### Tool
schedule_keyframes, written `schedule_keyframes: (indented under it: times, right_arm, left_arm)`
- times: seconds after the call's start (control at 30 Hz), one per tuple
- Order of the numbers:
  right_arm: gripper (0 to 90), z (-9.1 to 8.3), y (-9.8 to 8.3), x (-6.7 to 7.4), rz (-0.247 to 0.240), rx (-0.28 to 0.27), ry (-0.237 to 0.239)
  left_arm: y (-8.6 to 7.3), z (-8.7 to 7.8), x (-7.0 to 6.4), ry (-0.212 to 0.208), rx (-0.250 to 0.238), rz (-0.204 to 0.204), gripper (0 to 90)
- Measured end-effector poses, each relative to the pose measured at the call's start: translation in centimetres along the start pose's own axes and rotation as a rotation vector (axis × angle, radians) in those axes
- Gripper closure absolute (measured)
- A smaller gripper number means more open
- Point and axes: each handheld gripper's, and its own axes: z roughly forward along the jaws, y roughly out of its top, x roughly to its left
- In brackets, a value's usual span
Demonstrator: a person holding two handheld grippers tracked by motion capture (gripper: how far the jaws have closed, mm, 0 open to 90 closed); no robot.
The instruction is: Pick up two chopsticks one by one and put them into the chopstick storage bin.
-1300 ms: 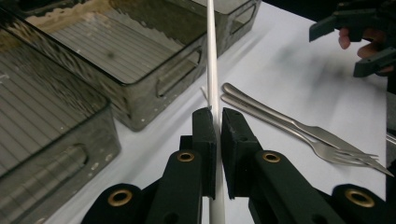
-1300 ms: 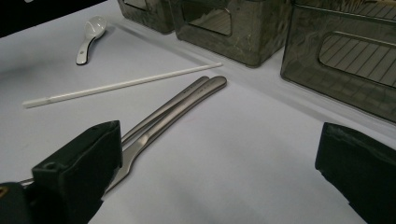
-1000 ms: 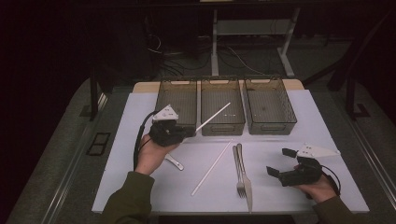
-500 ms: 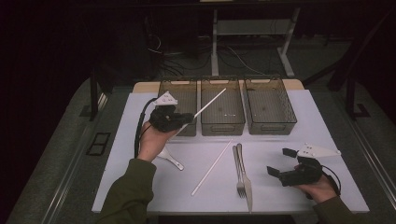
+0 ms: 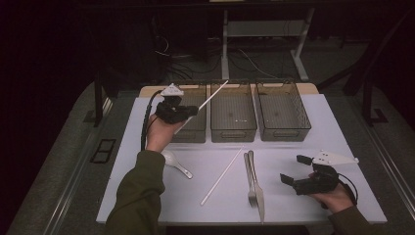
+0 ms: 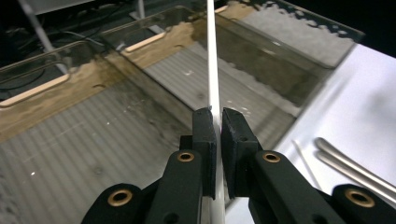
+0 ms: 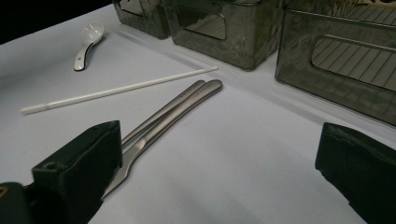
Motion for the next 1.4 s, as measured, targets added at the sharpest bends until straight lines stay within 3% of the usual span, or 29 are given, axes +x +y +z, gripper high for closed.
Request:
schedule_keyframes:
  times: [0.33,0.47,0.7,1.0,1.2,1.4]
  right_arm:
    - [0.7,0.0,0.0,0.0,0.006,-0.002,0.001]
    - [0.7,-0.1,0.0,0.0,0.008,-0.001,0.001]
    - [0.7,-0.2,0.0,0.0,0.006,-0.004,0.001]
    - [0.8,-0.2,0.0,0.0,0.006,-0.002,0.001]
    - [0.7,-0.2,0.0,0.0,0.006,-0.002,0.002]
    - [0.7,-0.2,0.0,0.0,0.007,-0.002,0.001]
  left_arm:
    - [0.1,0.7,2.7,0.056,0.003,-0.022,83.6]
    - [-0.2,0.8,3.7,0.081,-0.007,-0.055,83.5]
    - [-1.0,0.8,4.9,0.130,0.037,-0.065,83.5]
    - [-1.5,1.8,5.3,0.172,0.075,-0.089,83.4]
    - [-1.9,2.6,5.5,0.208,0.151,-0.098,83.4]
    - [-2.7,3.1,5.7,0.223,0.188,-0.125,83.3]
